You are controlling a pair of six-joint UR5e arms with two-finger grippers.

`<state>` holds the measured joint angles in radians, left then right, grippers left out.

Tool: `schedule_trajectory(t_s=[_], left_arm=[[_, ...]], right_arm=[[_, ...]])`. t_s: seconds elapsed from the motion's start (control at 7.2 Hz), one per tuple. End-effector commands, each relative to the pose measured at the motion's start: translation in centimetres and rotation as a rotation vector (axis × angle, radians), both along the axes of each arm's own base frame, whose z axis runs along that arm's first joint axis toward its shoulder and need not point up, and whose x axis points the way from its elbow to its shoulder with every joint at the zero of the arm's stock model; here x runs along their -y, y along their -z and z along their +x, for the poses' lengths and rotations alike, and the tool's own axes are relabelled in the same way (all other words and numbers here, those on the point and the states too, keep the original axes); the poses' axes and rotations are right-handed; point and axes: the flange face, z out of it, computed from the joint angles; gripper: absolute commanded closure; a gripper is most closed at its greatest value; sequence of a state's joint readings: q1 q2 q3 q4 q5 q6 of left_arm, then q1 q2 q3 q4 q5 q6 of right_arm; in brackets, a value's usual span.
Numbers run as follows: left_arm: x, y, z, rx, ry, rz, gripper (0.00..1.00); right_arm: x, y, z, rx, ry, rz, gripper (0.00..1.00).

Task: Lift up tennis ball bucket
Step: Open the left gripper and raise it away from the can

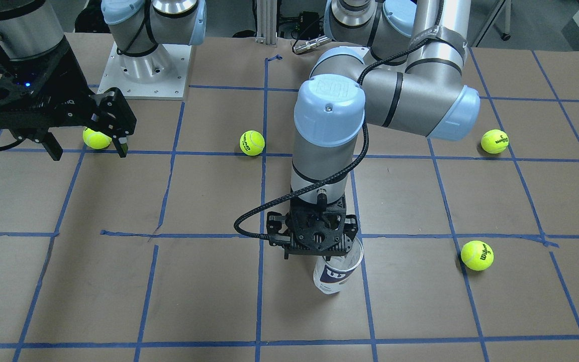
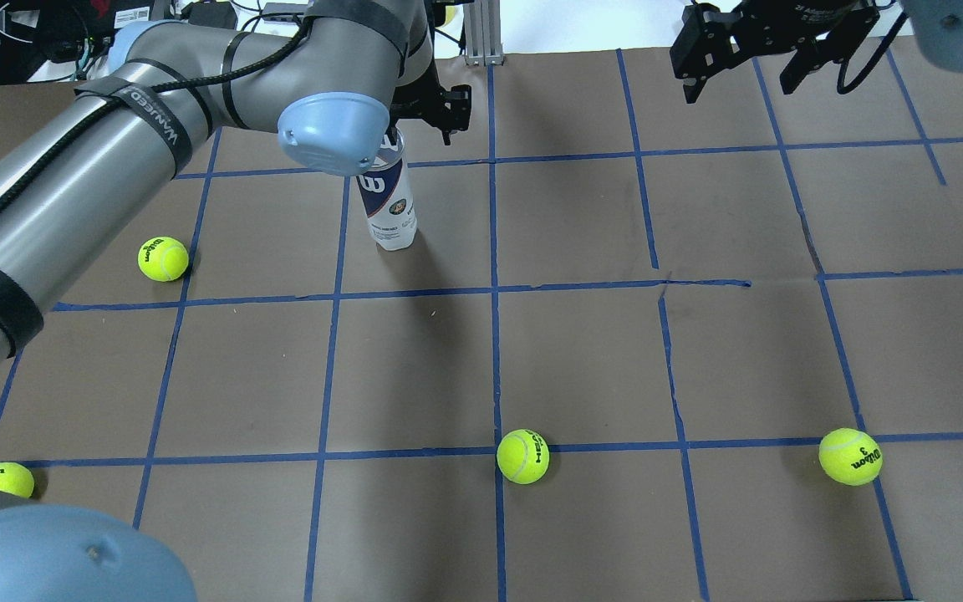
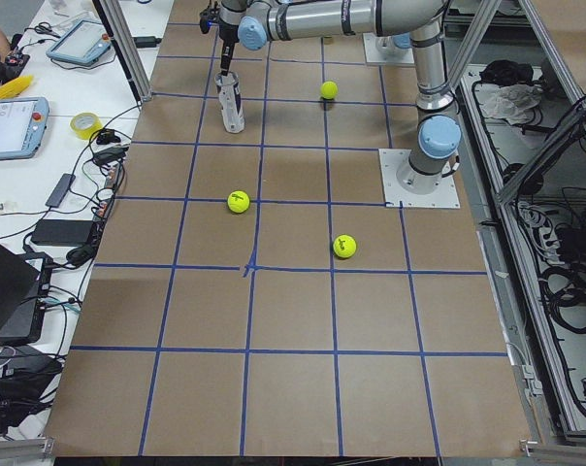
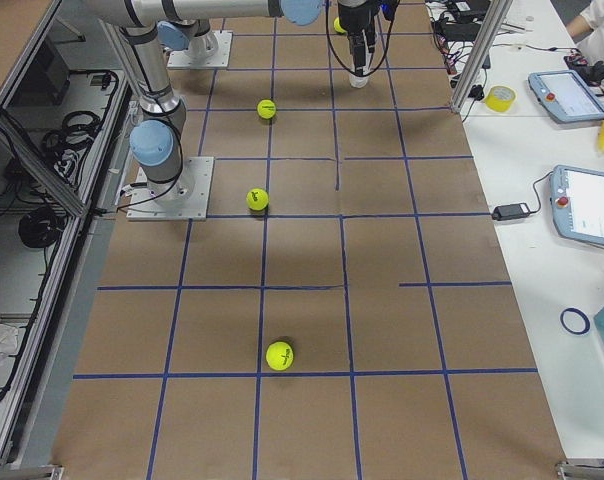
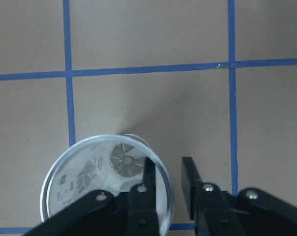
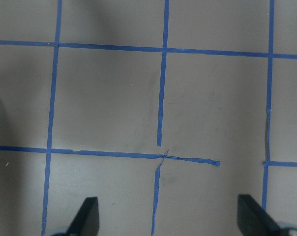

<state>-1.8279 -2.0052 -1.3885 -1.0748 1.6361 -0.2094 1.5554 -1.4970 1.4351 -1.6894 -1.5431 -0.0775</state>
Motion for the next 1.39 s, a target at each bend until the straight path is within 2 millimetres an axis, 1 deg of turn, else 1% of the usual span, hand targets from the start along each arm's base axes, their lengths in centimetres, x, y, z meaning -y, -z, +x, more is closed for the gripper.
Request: schedule_trajectory(t_s=[0.0, 0.14, 0.28, 0.42, 0.56, 0.69, 0.83, 0.97, 1.25], left_arm=[[-1.2, -4.3, 0.0, -0.005, 0.004, 0.014, 0.0], [-2.1, -7.8, -0.3, -0.038, 0.014, 0.037, 0.0], [-3.4, -11.0, 0.2, -0.029, 0.01, 0.077, 0.0], [-4.3, -12.3, 1.2, -0.016, -0.004, 0.111, 0.0], [-4.9, -13.3, 2.8, -0.014, -0.026, 0.12, 0.0], [-4.7, -14.1, 6.7, -0.013, -0.088, 0.15, 0.0], [-4.9, -14.9, 9.9, -0.025, -0.14, 0.173, 0.0], [-5.7, -14.0, 12.5, -0.015, -0.171, 0.245, 0.0], [-7.5, -13.1, 15.8, -0.018, -0.219, 0.284, 0.0]], right_arm=[[-0.5, 0.0, 0.0, 0.002, 0.002, 0.005, 0.0], [-0.7, 1.1, 0.1, 0.002, -0.001, 0.027, 0.0], [-0.8, 1.2, 0.1, 0.002, -0.002, 0.032, 0.0], [-1.0, 0.8, 0.0, 0.0, -0.002, 0.021, 0.0], [-0.9, 0.6, -0.1, 0.0, -0.001, 0.015, 0.0], [-0.8, 0.8, -0.1, 0.0, -0.001, 0.019, 0.0], [-0.8, 0.8, -0.1, 0.0, -0.001, 0.018, 0.0], [-0.9, 0.7, -0.1, 0.0, 0.001, 0.016, 0.0], [-0.8, 0.6, -0.2, 0.0, 0.002, 0.01, 0.0]])
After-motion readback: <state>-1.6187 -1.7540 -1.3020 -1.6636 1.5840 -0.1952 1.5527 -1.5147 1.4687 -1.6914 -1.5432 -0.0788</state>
